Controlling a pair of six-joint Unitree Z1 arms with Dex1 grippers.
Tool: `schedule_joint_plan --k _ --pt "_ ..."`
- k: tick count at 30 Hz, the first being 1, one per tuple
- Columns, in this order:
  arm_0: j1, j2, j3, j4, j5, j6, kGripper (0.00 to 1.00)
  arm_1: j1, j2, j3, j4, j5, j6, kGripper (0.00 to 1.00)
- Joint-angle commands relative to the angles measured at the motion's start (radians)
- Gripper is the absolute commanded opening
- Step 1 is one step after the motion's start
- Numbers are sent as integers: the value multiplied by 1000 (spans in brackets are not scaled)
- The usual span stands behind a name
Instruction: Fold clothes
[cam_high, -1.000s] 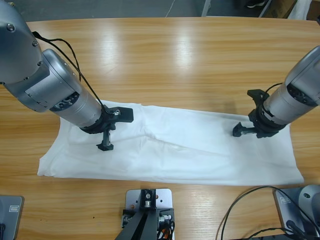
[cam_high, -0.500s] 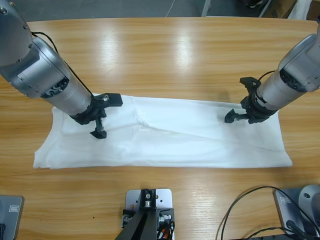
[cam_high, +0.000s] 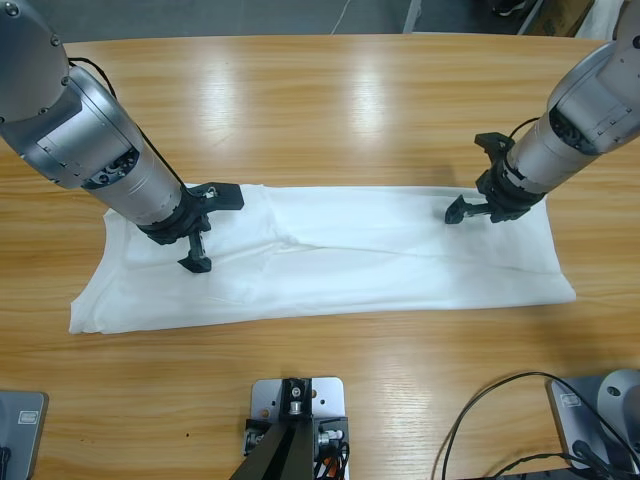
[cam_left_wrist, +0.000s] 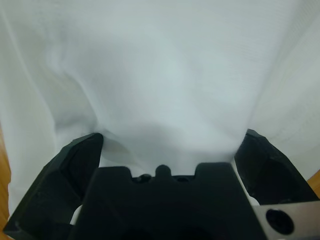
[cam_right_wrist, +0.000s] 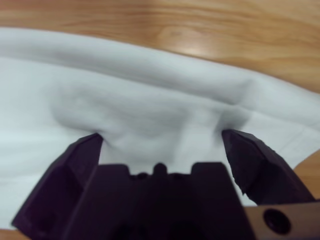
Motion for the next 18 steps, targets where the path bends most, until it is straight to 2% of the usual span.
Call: schedule_joint_plan --k 1,5,8,12,15,18 --pt "29 93 11 20 36 5 950 -59 66 -14 8 -25 -86 969" --pt "29 51 -11 20 -3 12 959 -59 -58 -18 47 -4 -123 1000" --pt "29 5 -29 47 -46 13 980 -75 -166 -71 157 39 -189 1000" --pt "29 -60 -15 75 -72 10 1000 -97 -278 -113 300 96 -196 1000" --pt "22 -90 -13 109 -98 17 1000 -222 -304 -34 274 176 -187 1000" --pt "-43 -146 -27 161 -106 5 1000 -409 -297 38 196 264 -203 1000"
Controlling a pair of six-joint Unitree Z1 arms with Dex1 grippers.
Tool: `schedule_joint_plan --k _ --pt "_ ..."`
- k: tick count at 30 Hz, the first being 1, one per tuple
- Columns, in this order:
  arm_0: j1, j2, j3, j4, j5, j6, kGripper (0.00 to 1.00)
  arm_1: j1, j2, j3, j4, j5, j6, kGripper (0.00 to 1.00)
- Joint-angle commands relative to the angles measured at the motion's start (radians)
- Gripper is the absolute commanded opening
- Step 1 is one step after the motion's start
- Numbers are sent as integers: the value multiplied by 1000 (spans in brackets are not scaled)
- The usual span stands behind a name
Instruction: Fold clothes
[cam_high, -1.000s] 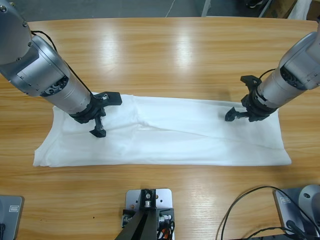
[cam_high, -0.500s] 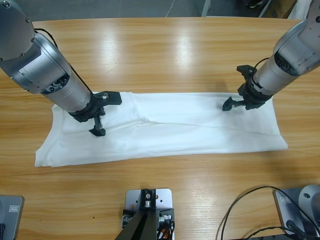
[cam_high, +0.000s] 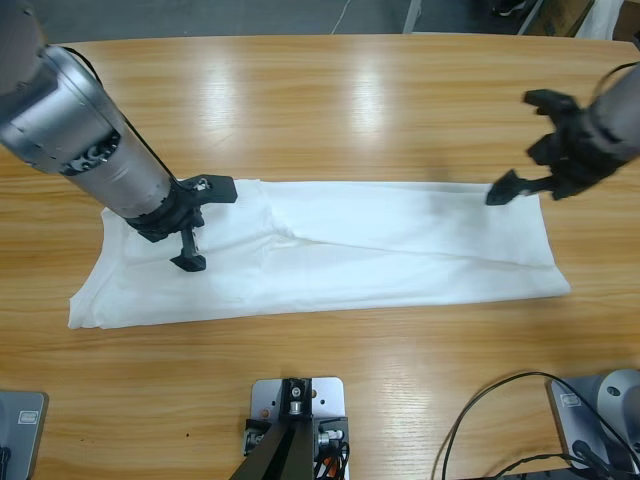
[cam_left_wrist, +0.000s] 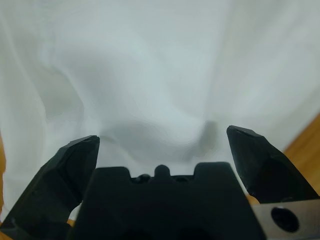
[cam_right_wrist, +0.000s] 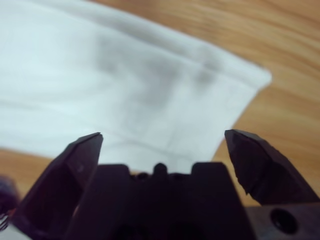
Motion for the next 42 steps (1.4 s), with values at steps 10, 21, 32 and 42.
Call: schedule_joint_plan --k 10,21,32,42 --pt "-83 -134 -70 167 -94 -98 1000 -678 192 217 -245 413 -209 701" --pt "-83 -91 -73 172 -97 -94 1000 -686 186 277 -194 382 -129 747" --pt "-83 -102 -76 173 -94 -102 1000 -686 295 313 -249 506 -137 826" --pt "-83 -130 -84 183 -86 -122 1000 -657 309 317 -242 491 -130 827"
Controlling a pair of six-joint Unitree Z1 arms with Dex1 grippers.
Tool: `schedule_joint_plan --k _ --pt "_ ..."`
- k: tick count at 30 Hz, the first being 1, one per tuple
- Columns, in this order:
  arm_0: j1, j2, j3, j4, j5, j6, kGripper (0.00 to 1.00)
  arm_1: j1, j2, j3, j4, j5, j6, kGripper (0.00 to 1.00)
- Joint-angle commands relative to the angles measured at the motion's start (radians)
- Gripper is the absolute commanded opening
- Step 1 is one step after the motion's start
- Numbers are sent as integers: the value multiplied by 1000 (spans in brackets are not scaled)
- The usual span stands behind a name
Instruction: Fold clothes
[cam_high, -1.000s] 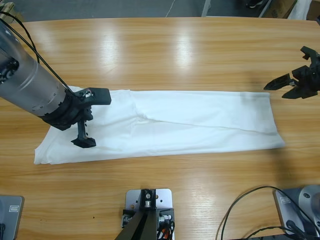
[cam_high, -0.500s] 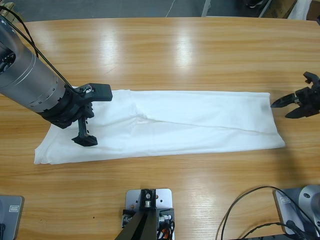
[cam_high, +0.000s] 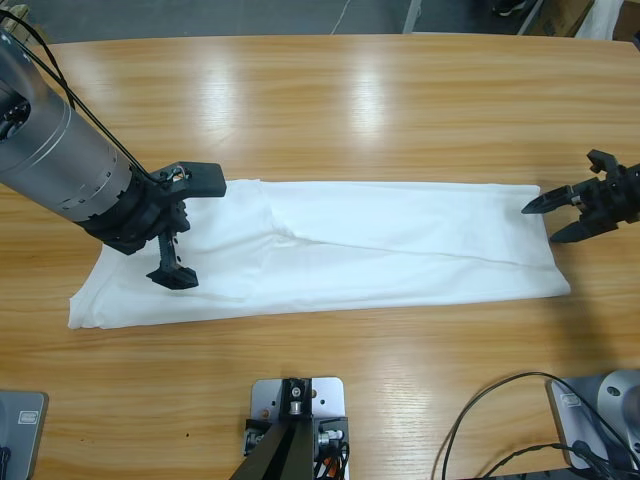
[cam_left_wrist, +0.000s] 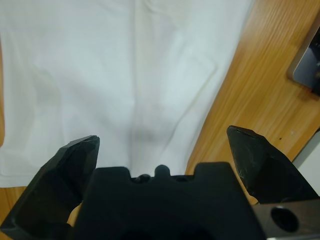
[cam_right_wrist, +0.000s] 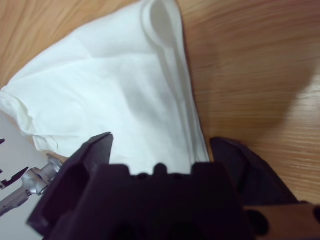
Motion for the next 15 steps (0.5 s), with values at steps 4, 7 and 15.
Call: schedule_joint_plan --k 4,7,15 --pt "-15 2 6 21 -6 -16 1000 98 99 55 -30 -7 33 830" --pt "-15 2 5 21 -5 -16 1000 101 101 56 -36 -8 41 826" --pt "-15 -21 9 24 4 -16 1000 101 112 52 -32 15 41 640"
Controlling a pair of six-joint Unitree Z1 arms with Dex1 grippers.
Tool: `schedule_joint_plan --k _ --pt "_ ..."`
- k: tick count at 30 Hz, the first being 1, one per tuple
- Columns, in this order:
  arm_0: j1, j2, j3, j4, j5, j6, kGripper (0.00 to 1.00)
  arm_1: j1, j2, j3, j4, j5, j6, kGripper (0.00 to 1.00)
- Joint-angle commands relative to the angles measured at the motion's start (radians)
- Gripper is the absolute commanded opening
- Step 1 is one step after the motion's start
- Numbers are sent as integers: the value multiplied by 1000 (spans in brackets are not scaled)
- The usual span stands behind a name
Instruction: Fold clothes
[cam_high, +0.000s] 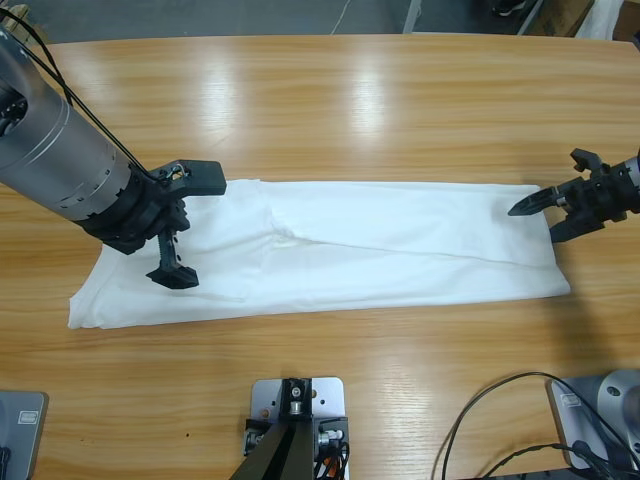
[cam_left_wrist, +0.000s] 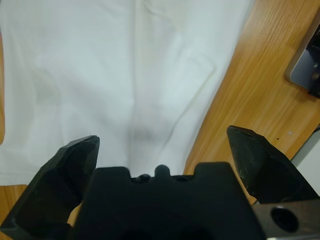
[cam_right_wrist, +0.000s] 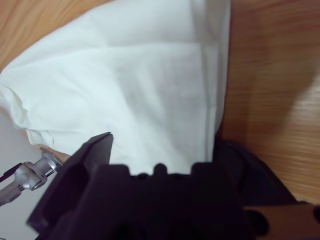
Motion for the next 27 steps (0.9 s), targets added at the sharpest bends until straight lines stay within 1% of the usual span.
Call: schedule_joint_plan --k 1,2,4,5,6,7,10,12,14,20,26,27 --pt "-12 -21 15 15 5 -8 1000 20 109 50 -15 13 11 615" --pt "-13 -22 15 17 6 -8 1000 20 110 50 -15 12 12 578" --pt "-12 -26 15 20 6 -8 1000 20 115 49 -15 12 13 470" --pt "-13 -27 16 22 6 -8 1000 21 116 48 -15 12 12 371" --pt "-12 -28 17 22 8 -8 1000 22 119 48 -15 15 13 230" --pt "-12 -30 17 23 10 -7 1000 22 121 48 -14 17 12 153" --pt "-13 -30 17 24 15 -7 1000 22 128 46 -13 30 12 144" --pt "-12 -30 18 24 17 -6 1000 22 136 43 -10 40 12 114" --pt "-13 -31 18 25 19 -4 1000 23 155 40 -8 65 12 108" --pt "-12 -31 19 30 27 0 1000 31 160 36 -2 56 24 112" --pt "-13 -28 17 30 42 3 1000 31 130 44 -4 43 24 107" --pt "-13 -28 17 30 43 3 1000 31 120 46 -5 39 23 35"
